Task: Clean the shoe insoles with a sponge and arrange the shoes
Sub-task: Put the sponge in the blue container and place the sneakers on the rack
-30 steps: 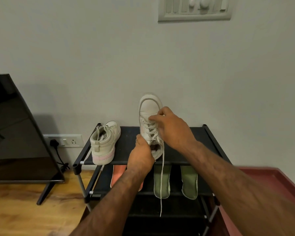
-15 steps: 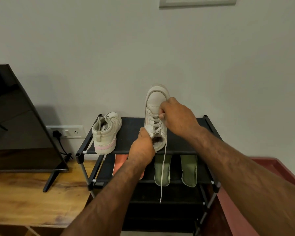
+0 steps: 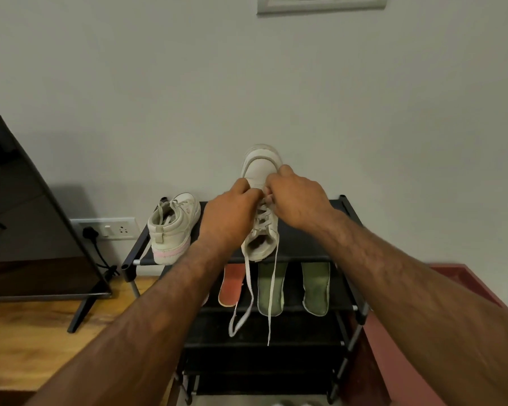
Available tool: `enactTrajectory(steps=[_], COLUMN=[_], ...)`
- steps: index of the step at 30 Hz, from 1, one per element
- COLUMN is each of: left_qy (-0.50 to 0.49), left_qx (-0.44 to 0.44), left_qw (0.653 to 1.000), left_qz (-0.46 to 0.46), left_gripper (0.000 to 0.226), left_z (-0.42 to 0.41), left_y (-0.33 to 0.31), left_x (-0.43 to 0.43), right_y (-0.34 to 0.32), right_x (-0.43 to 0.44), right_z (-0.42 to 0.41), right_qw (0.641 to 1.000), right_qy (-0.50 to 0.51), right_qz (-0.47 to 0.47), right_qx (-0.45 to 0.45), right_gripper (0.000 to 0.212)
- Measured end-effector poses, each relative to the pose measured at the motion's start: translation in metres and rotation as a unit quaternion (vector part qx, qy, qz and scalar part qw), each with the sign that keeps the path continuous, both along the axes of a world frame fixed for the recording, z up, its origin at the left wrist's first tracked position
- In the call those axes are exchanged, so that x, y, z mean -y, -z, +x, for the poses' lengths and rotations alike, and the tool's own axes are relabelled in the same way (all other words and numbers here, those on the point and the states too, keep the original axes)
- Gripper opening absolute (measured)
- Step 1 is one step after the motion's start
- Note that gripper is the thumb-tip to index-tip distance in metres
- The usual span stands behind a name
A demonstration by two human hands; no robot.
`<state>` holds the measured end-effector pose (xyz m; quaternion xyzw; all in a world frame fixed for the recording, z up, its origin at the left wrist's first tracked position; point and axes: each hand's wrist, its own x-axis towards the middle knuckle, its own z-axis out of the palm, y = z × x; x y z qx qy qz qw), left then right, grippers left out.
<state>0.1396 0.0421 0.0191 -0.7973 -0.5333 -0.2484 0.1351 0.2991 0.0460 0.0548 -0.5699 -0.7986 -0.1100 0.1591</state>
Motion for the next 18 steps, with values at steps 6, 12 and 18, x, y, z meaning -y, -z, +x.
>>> enactTrajectory(steps=[6,12,18], left_qy=[0.02,0.028,0.017], left_qx=[-0.051,0.098,0.144], left_qw=[0.998,0.995,0.988], left_qz=[0.027,-0.016,-0.055], left_gripper=[0.011,0.013,0.01], left_z=[-0.006,-0.009,-0.008], left_y=[-0.003,-0.004,-0.009], left_x=[-0.007,-0.004,-0.006], right_y=[-0.007,-0.006,0.017], right_x=[-0.005,-0.009,-0.001], right_z=[0.005,0.014,0.01], right_qw=[0.998,0.976,0.993], right_qy=[-0.026,-0.061,-0.071], right_qz=[-0.052,-0.11,0.048], right_qx=[-0.037,-0.179,-0.084], right_gripper=[0.007,0.011,0.005])
